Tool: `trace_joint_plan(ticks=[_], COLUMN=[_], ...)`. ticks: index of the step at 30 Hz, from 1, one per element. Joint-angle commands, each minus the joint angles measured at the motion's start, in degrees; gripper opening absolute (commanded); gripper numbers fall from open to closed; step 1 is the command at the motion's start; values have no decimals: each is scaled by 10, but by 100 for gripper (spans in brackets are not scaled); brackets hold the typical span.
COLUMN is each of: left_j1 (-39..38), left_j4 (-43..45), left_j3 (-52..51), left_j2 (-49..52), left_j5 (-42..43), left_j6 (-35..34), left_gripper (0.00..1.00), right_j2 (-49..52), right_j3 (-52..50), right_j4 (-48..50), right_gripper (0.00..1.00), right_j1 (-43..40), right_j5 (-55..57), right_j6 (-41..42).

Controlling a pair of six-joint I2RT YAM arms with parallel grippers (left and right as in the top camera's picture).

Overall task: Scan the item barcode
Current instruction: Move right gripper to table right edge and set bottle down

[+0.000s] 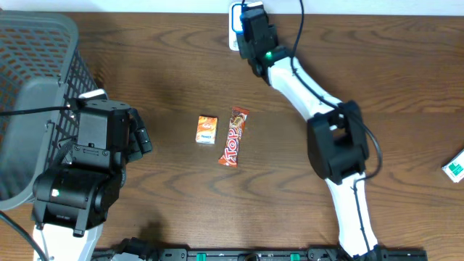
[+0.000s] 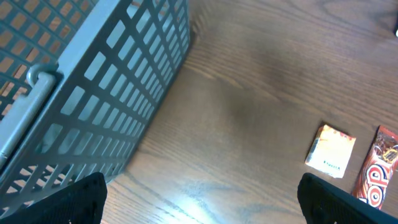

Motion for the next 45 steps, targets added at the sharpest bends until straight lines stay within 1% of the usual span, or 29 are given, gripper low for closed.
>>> trace_joint_plan(ticks=[1,4,5,8,10,12,14,17,21,24,27,29,31,35,38,42,45], left_j1=[0,0,0,0,0,0,0,0,0,0,0,0,0,0,0,0,0], left_j4=[-1,-1,-1,-1,-1,-1,-1,-1,-1,-1,-1,-1,-1,-1,-1,-1,-1], left_j3=[5,5,5,5,5,5,5,5,5,5,5,5,5,5,5,5,5], left_j2=[0,0,0,0,0,0,0,0,0,0,0,0,0,0,0,0,0], left_j5=[-2,-2,-2,-2,-2,-2,-2,-2,-2,-2,-2,-2,-2,-2,-2,-2,-2], left_j6=[-6,-6,-6,-6,-6,-6,-6,-6,-6,-6,-6,-6,-6,-6,-6,-6,-6], left_gripper=[98,98,98,98,98,98,98,98,98,98,98,98,98,98,98,98,98], right_j2=[-130,-190,-210,-241,-247,-246,-243,-237,-230,-226,-213,-202,-193,-180,-179,-179,-179], right_j3=[14,14,14,14,14,11,0,-20,-61,-102,-146,-166,-177,-177,-177,-177,-177], right_j4=[-68,-205,-266,-419,-511,-576,-608,-612,-562,-513,-467,-446,-436,-426,-423,-430,-432], right_gripper=[44,45,45,46,46,46,46,44,45,47,46,44,45,52,54,55,62], right_j1=[-17,-31,-41,-79,-119,-166,-212,-289,-380,-439,-489,-513,-533,-568,-588,-612,-624], right_j5=[34,34,34,34,27,15,5,-7,-17,-72,-137,-147,-146,-146,-149,-151,-150], right_j6=[-7,15,36,136,204,230,233,233,231,227,214,214,217,225,226,226,225])
